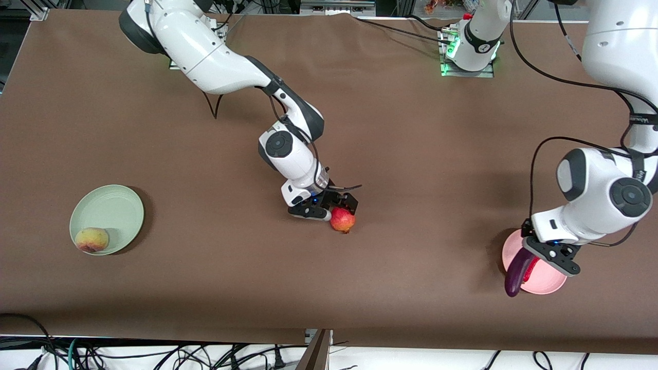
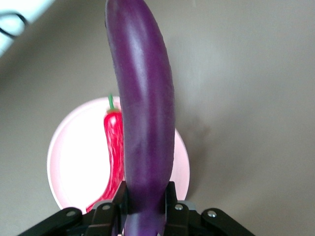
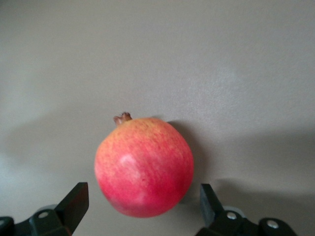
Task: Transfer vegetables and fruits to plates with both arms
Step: 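Carry the eggplant to the pink plate while the right gripper grasps the pomegranate, then release the eggplant on the pink plate while the right gripper carries the pomegranate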
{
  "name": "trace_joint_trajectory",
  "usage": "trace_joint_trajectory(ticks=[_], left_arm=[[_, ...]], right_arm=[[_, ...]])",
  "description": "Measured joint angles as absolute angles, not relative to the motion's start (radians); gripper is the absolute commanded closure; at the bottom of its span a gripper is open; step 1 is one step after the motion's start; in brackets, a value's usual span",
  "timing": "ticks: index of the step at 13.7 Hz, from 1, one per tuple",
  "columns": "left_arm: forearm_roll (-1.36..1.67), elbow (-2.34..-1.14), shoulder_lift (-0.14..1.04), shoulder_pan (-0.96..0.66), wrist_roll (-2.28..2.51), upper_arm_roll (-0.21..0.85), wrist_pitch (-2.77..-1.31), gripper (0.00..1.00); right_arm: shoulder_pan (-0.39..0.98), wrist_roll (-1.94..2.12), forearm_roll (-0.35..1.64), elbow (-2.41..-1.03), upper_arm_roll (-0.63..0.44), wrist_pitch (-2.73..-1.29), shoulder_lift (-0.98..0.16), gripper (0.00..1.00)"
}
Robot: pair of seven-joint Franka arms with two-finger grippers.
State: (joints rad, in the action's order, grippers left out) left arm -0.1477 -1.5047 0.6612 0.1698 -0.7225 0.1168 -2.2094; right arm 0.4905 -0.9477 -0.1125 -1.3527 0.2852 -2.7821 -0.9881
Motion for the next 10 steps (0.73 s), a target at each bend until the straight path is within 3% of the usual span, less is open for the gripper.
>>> trace_joint_trajectory(ticks=[1,3,5,7,8,9,10], left_arm=[[-0.15,-1.504,0.669,0.18,-0.753,0.117,-2.17,0.9],[-0.17,-1.502,0.678,0.187,-0.782,0.105,-2.136,0.9],[-0.194,-1.501,0.687,0.188,-0.795,0.094,-2.127,0.85],[-0.248,-1.5,0.704,0.189,-0.8,0.085,-2.126,0.82],[-0.289,-1.499,0.716,0.19,-0.8,0.082,-2.126,0.68],[-0.314,-1.498,0.727,0.19,-0.8,0.081,-2.126,0.3],[-0.324,-1.497,0.735,0.19,-0.8,0.081,-2.127,0.0]], right_arm=[[0.498,-0.948,-0.113,-1.353,0.277,-2.793,-0.996,0.09],[0.507,-0.947,-0.113,-1.352,0.263,-2.804,-1.002,0.79],[0.518,-0.94,-0.113,-1.347,0.244,-2.807,-1.001,0.92],[0.524,-0.92,-0.113,-1.344,0.233,-2.807,-1.001,0.92],[0.523,-0.914,-0.113,-1.339,0.224,-2.799,-0.999,0.92],[0.516,-0.902,-0.114,-1.33,0.211,-2.764,-0.993,0.92],[0.495,-0.863,-0.115,-1.317,0.201,-2.678,-0.973,0.91]])
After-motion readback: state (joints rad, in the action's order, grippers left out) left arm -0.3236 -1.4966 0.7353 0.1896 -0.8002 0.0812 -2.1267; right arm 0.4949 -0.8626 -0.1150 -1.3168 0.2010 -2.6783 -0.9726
